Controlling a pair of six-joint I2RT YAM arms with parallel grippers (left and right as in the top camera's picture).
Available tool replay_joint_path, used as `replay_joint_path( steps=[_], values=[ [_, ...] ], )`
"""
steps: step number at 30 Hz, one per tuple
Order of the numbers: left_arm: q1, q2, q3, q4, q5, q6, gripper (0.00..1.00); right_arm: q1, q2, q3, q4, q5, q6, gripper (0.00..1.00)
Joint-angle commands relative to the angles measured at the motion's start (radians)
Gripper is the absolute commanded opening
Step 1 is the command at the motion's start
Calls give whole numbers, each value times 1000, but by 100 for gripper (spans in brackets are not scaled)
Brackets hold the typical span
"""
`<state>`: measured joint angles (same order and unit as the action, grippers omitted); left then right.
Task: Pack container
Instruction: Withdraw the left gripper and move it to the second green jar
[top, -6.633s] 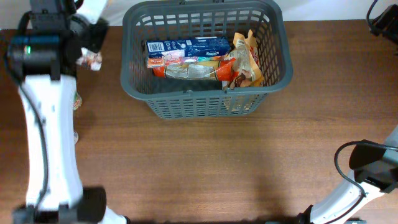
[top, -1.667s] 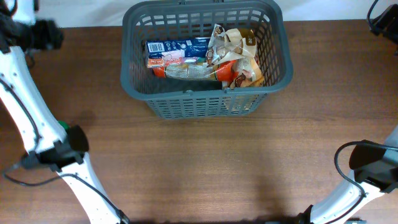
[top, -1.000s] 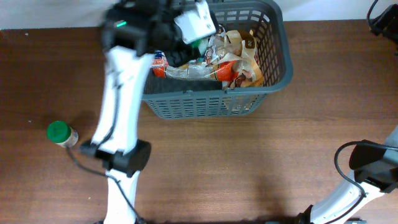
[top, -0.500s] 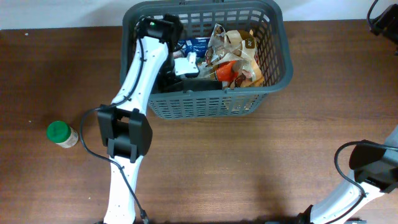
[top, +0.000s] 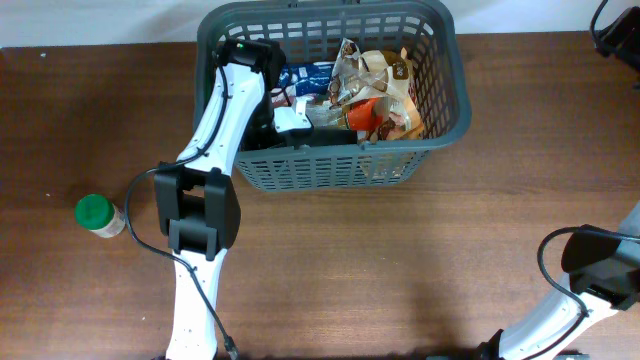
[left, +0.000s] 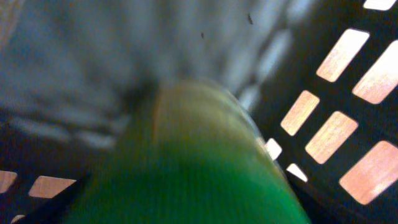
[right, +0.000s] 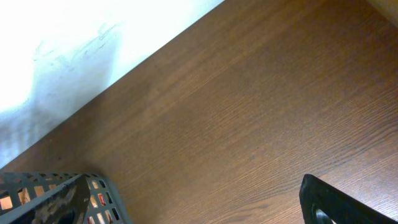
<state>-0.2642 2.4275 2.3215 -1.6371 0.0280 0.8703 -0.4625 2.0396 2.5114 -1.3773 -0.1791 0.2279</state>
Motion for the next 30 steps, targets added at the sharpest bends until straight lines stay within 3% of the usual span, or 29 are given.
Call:
replay_joint_path(
  steps=[1, 3, 4, 5, 16, 22, 25, 27, 30],
  values=[
    [9, -18, 58, -30, 6, -124, 84, -3, 4, -2, 0, -9, -2, 99],
    [9, -26, 114, -45, 18, -126, 85, -3, 5, -2, 0, -9, -2, 99],
    [9, -32, 146, -51, 26, -127, 97, -3, 4, -2, 1, -9, -2, 99],
    [9, -42, 181, -51, 32, -141, 100, -3, 5, -2, 0, -9, -2, 99],
    [30, -258, 592, -50, 54, -255, 99, -3, 4, -2, 0, -9, -2, 99],
    [198, -334, 627, -50, 62, -447, 99, -3, 5, -2, 0, -9, -2, 99],
    [311, -333, 610, -50, 225, -435, 99, -3, 5, -2, 0, -9, -2, 99],
    [352, -333, 600, -50, 143, -481, 99, -3, 5, -2, 0, -9, -2, 99],
    [422, -333, 569, -50, -79, -712, 99, -3, 4, -2, 0, -9, -2, 99]
  ],
)
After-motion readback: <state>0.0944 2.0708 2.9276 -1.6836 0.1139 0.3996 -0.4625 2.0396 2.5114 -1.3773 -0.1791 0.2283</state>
